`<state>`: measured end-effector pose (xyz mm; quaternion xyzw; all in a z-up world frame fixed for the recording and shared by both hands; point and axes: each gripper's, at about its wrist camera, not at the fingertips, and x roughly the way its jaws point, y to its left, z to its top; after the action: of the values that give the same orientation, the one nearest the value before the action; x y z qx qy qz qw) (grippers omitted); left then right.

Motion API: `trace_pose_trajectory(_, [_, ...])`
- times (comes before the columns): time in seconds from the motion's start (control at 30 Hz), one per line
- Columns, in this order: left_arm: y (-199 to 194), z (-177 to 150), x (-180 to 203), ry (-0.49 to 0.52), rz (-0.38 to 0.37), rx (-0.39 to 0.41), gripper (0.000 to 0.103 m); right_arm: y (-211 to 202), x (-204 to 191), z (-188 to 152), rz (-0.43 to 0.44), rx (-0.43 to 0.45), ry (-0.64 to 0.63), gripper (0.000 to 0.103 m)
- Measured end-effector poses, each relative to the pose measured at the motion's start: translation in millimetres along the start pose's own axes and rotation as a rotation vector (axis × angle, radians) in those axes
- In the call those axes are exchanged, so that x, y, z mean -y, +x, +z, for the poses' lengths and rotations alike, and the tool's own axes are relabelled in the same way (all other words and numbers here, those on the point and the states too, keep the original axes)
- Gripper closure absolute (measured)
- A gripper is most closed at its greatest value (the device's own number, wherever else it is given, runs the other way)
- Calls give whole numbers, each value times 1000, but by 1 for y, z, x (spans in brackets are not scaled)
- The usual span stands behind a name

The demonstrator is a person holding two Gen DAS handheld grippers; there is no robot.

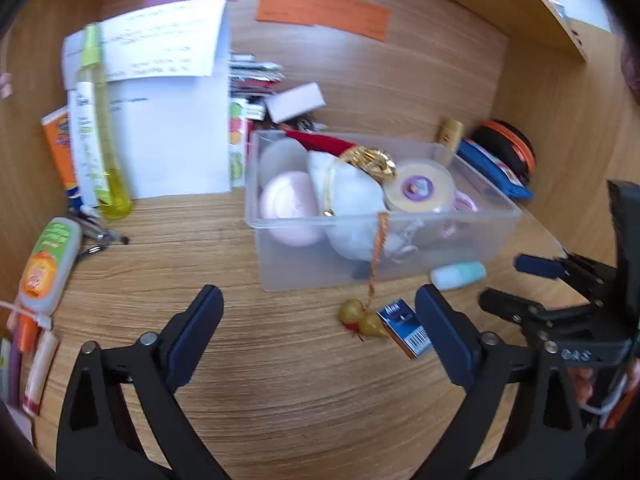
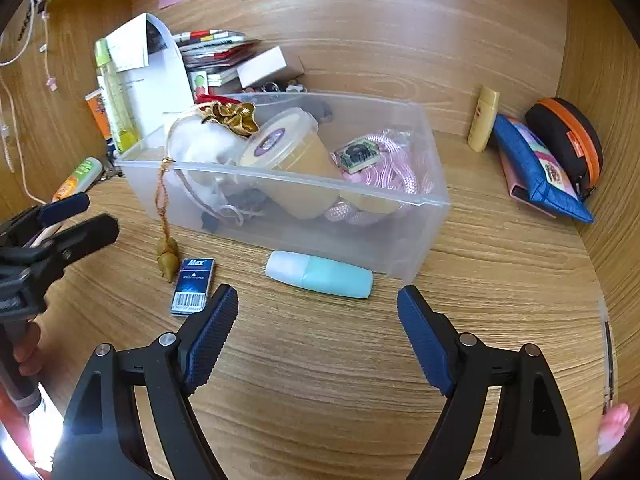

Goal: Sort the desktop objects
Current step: 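Move the left gripper to the blue Max box while the right approaches the mint tube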

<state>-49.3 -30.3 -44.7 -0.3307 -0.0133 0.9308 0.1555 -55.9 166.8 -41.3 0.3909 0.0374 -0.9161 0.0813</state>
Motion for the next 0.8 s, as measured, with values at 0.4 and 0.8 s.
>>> trace_pose_trajectory(0.4, [24,-2,17,184,-33,-104,29,19,-2,8,-7,-70,71,24])
trace_pose_trajectory(0.8, [53,-1,24,230,-140,-224,48,30,-7,13,-41,-91,64,24])
